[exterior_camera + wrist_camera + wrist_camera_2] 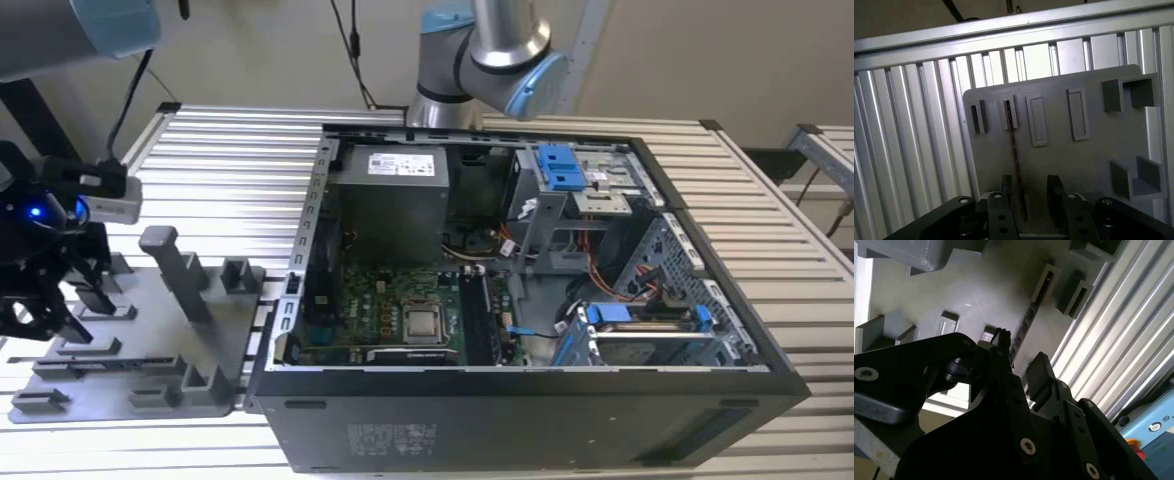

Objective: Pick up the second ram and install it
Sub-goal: 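Pick up the second ram and move it above second insertion slot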

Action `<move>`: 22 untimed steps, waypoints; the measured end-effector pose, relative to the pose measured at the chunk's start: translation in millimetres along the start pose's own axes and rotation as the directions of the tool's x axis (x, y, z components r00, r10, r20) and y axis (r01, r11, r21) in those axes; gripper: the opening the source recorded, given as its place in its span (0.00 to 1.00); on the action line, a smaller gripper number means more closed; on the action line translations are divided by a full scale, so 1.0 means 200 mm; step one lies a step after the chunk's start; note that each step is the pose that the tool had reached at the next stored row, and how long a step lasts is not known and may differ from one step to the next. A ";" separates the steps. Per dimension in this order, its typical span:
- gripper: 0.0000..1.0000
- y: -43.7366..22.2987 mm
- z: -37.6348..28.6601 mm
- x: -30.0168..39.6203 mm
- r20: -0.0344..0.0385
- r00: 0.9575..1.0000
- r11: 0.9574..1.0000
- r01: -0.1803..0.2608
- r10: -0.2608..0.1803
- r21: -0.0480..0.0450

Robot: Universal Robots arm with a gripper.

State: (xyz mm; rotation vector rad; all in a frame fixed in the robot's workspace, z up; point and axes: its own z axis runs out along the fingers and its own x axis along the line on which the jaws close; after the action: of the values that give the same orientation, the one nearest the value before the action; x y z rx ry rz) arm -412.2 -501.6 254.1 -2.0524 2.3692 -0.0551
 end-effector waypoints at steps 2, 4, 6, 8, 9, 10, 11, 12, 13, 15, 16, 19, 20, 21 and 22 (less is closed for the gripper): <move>0.42 0.001 0.006 0.000 -0.001 1.000 1.000 0.029 -0.029 0.000; 0.42 0.001 0.013 0.000 -0.001 0.998 0.998 0.059 -0.059 0.000; 0.42 0.001 0.027 -0.001 -0.001 0.998 0.998 0.064 -0.064 -0.001; 0.42 0.002 0.037 -0.001 -0.001 0.998 0.998 0.066 -0.066 -0.005; 0.42 0.002 0.041 -0.001 -0.002 0.998 0.998 0.067 -0.067 -0.008; 0.42 0.002 0.045 -0.001 -0.002 0.998 0.998 0.070 -0.070 -0.011; 0.42 0.002 0.049 -0.001 -0.003 0.997 0.997 0.072 -0.072 -0.014; 0.42 0.002 0.054 -0.001 -0.003 0.997 0.997 0.076 -0.076 -0.016; 0.42 0.002 0.059 -0.001 -0.004 0.997 0.997 0.080 -0.080 -0.017; 0.42 0.003 0.068 -0.001 -0.004 0.996 0.996 0.091 -0.091 -0.021; 0.42 0.003 0.072 -0.001 -0.004 0.995 0.995 0.097 -0.097 -0.023; 0.42 0.003 0.078 -0.001 -0.006 0.995 0.994 0.104 -0.104 -0.028; 0.42 0.003 0.078 0.000 -0.006 0.995 0.994 0.104 -0.104 -0.028; 0.42 0.003 0.078 0.000 -0.006 0.995 0.994 0.104 -0.104 -0.028; 0.42 0.003 0.079 -0.001 -0.006 0.995 0.994 0.104 -0.104 -0.028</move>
State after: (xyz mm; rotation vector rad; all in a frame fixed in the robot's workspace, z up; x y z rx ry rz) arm -412.3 -501.8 238.4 -2.1905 2.2785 -0.0307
